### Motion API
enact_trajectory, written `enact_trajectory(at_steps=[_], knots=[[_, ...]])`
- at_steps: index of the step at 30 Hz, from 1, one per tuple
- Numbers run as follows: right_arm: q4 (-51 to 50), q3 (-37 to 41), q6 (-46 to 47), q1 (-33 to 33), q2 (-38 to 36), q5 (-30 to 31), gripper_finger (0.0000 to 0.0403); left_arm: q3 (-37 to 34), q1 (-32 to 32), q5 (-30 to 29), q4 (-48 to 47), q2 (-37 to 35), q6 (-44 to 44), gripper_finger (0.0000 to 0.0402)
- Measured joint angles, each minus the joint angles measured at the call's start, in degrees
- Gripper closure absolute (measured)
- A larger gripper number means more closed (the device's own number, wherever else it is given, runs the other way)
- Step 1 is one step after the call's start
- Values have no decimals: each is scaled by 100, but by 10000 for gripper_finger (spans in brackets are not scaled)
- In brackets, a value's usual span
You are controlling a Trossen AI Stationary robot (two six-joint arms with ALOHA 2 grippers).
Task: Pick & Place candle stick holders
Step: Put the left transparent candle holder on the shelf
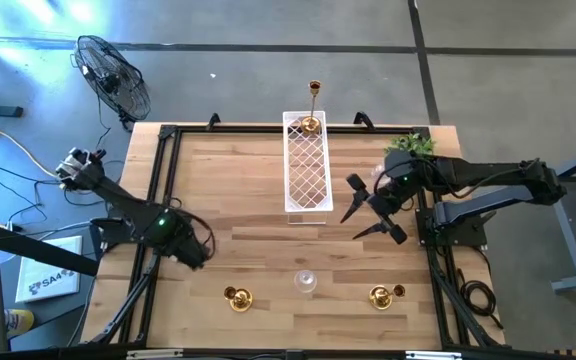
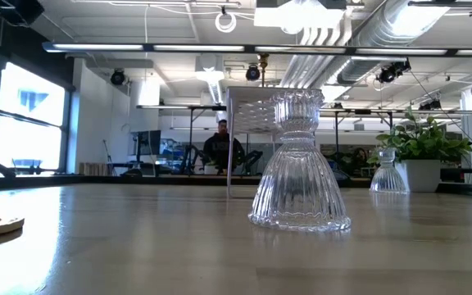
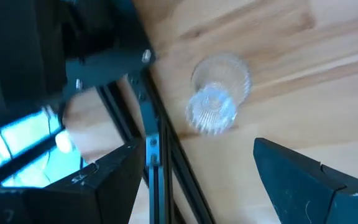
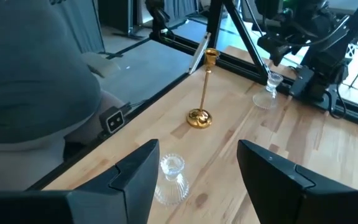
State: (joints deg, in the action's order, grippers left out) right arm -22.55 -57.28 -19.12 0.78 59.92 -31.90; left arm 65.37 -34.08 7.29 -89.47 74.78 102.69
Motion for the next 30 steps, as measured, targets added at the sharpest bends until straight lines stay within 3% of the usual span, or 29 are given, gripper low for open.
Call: enact_trajectory(at_steps=[3, 6, 13, 20, 30], knots=[[17, 0, -44, -47, 0, 4, 191, -57, -280, -62, 67, 0, 503, 105], [15, 0, -54, -60, 0, 4, 190, -69, -530, -486, 296, 0, 840, 105], [17, 0, -260, -58, 0, 6, 191, -69, -823, -896, 899, 10, 1233, 105], [16, 0, -272, -58, 0, 5, 194, -66, -879, -612, 569, 205, 1618, 105], [-89, 0, -257, -58, 0, 4, 194, -66, -870, -671, 682, 522, 1758, 105]])
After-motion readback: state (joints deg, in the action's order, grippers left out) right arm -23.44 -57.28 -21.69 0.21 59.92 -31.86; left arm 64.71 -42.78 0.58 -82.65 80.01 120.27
